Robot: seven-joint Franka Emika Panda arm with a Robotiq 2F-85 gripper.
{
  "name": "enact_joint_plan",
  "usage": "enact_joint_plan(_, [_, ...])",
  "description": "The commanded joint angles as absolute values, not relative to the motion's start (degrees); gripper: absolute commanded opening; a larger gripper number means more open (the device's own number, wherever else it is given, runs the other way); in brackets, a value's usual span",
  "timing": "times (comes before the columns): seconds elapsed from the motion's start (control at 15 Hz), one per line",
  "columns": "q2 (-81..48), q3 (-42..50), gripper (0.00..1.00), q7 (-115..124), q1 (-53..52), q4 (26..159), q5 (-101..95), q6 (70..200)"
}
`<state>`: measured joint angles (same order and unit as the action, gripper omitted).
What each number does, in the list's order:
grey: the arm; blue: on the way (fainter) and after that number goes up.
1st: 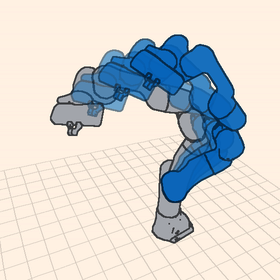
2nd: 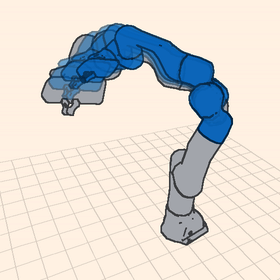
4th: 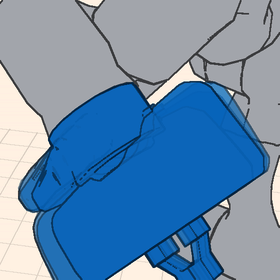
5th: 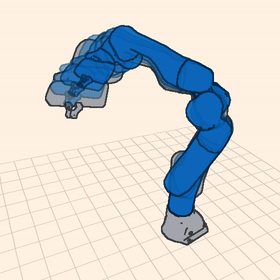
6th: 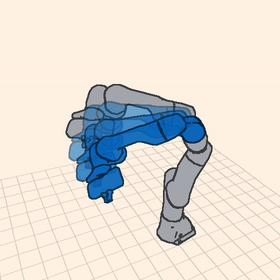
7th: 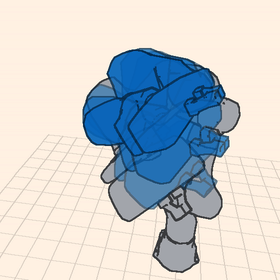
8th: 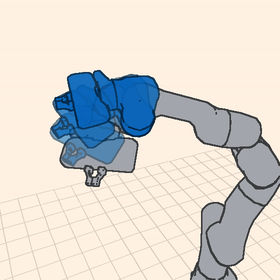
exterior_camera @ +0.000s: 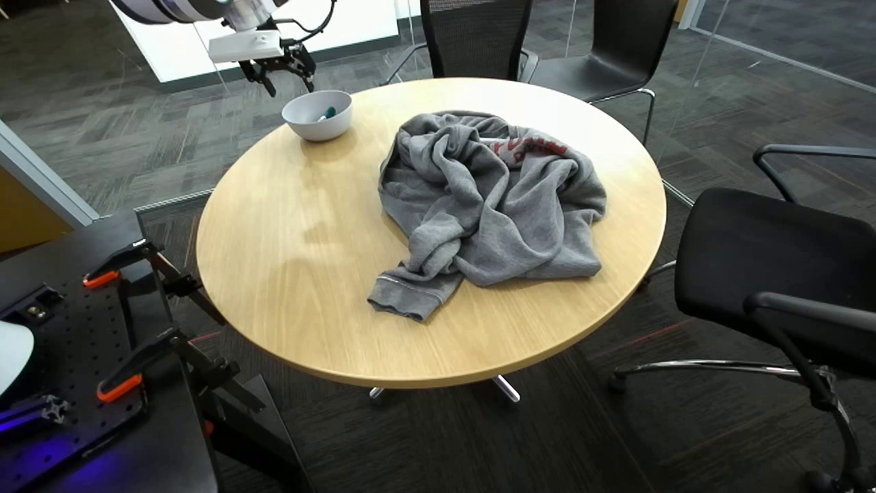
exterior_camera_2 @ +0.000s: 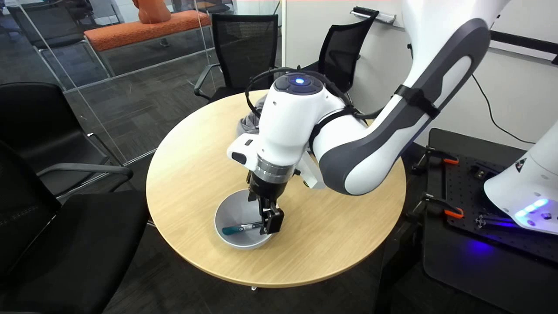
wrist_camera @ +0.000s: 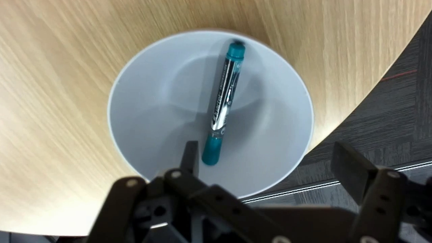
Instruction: Take the marker out of the bowl and put it on the table
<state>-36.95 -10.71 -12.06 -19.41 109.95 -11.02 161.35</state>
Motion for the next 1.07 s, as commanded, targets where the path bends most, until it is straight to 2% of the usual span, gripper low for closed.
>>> enact_joint_plan(0.0, [-40.36,-9.25,1.00,-10.00,-20.75,106.09,-12.55,162.23])
enact_joint_plan(1.0, [-50.61,-8.43,1.00,-10.30,-21.11,95.63,-11.94,160.04])
